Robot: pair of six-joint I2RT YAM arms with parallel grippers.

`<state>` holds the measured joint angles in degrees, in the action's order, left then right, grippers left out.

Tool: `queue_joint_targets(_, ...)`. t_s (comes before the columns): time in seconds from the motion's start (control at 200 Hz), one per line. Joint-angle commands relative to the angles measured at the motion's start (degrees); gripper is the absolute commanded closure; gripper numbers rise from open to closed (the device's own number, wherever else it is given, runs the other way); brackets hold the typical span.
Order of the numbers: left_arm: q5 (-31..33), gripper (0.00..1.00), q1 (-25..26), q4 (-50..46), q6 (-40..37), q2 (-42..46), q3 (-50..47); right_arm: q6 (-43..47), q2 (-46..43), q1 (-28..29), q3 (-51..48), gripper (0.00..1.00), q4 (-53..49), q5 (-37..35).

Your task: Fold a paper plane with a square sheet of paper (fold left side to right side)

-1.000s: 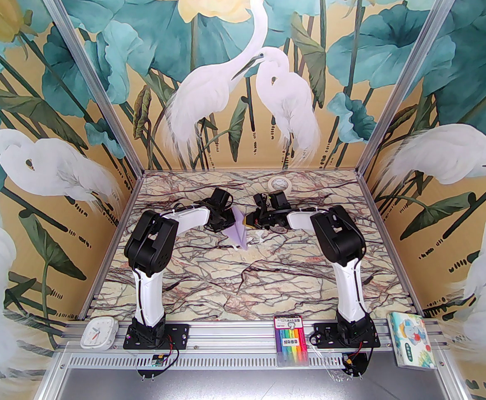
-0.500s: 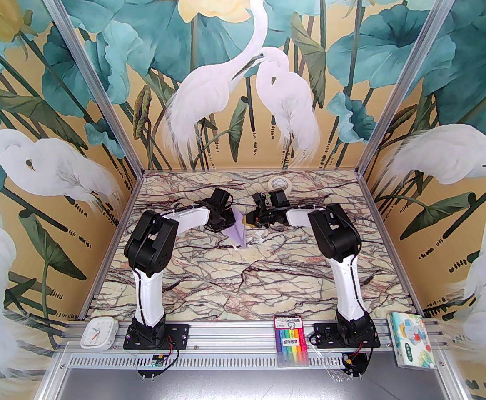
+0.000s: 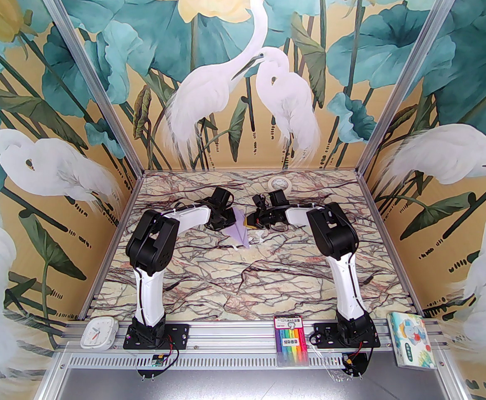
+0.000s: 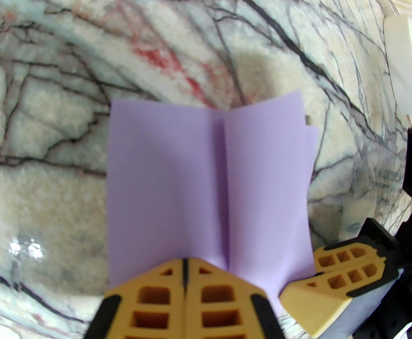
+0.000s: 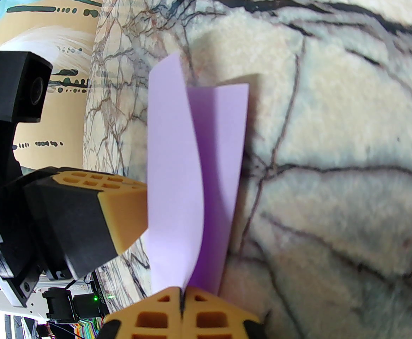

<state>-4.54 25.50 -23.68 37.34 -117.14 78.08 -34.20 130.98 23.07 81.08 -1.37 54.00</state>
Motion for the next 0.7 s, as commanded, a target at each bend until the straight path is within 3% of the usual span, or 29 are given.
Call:
queue_joint_targets(0.0, 2.72, 0.94, 0.08, -2.93, -1.81, 1.73, 1.23, 1.91, 1.22, -0.2, 1.3, 0.99, -1.8, -0.29)
queue_joint_targets(0.39, -8.11, 0.9, 2.71, 5.72, -0.65, 11.57, -10.02, 1.58, 1.23, -0.16, 1.44, 0.95, -1.52, -0.43)
queue_joint_targets(0.695, -8.85, 0.92, 6.48, 6.55, 1.14, 12.48, -15.15, 1.49, 1.12, -0.07, 1.53, 0.97, -1.51, -0.38)
